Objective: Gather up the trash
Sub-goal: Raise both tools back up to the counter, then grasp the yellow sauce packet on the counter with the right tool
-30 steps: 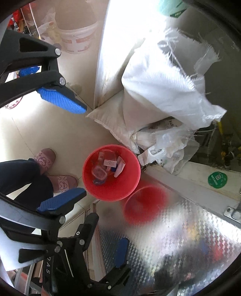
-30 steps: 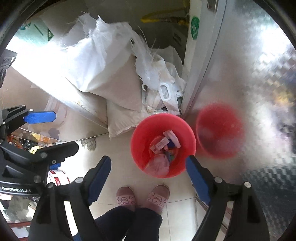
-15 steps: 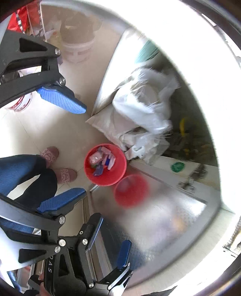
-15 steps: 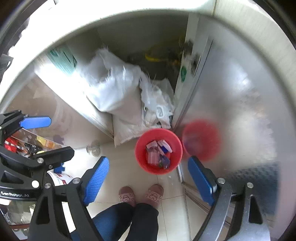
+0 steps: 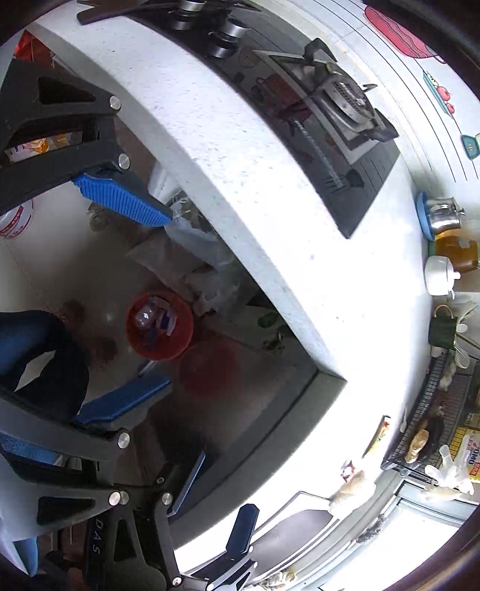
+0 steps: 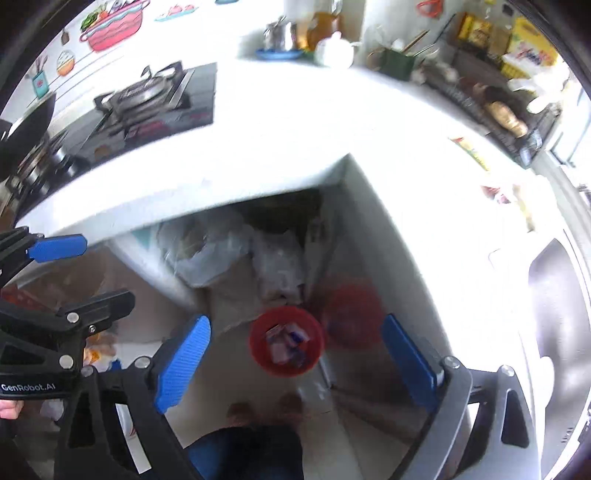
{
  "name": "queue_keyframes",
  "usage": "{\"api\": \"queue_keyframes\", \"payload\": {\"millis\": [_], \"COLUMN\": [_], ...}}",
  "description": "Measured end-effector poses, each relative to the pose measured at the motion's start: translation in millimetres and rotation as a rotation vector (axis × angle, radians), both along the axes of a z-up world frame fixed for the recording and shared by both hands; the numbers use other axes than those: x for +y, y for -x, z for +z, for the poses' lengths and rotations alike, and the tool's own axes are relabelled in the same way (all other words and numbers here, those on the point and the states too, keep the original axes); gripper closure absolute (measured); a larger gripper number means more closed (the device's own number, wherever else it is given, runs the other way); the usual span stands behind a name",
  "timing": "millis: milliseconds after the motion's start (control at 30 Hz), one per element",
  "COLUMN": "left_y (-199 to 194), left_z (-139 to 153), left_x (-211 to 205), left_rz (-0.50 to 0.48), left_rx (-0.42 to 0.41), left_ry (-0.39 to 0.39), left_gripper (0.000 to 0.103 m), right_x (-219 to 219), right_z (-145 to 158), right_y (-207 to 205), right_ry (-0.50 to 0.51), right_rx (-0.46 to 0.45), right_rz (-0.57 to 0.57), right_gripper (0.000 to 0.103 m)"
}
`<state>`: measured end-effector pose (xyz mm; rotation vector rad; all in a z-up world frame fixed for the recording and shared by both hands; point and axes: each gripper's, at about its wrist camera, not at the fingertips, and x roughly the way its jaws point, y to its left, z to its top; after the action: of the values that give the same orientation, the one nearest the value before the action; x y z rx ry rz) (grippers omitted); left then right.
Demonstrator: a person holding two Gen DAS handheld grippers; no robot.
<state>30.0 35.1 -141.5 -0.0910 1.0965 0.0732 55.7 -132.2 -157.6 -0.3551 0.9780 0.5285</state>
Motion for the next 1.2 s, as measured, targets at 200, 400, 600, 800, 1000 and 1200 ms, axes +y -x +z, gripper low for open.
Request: {"api": "queue_keyframes", "payload": {"millis": [200,400,600,800,1000,1200], "left_y": [-22.4,-60.2,-115.8,-180.9,-239.0,-286.9], "left_z": [27.0,42.6,50.3,56.4,58.1,53.7], "left_x": [-17.2,-38.3,-61.0,-76.0,-81.3,-78.8], "left_rz": [-0.077,-0.150,-0.212,-0.240,-0.241,-0.216], "left_rx": [-0.044,-0.060,-0.063,-0.072,-0.064,-0.032], "left_ry": [-0.008,-0.017,-0.029,-0.017,-0.026,-0.021], "left_gripper": [0.021,0.021,0.021,0.021,0.021,0.021], "right_x": [-21.1,-42.3,-58.8,-72.6,-77.8,-74.3], "right_z": [22.3,39.6,49.3,56.8,58.5,57.2], "right_y": [-15.5,-40.2,-77.9,-131.4,-187.4,-240.5], "right_ry": [-0.004,-0.012,-0.015,-0.015,-0.017,-0.006], "right_rx": [-0.040,-0.062,-0.058,-0.070,-0.061,-0.016], "right_rz": [-0.073,-0.155,-0.208,-0.242,-0.248,-0.190], "right_gripper": [0.008,0.008,0.008,0.008,0.008,0.008]}}
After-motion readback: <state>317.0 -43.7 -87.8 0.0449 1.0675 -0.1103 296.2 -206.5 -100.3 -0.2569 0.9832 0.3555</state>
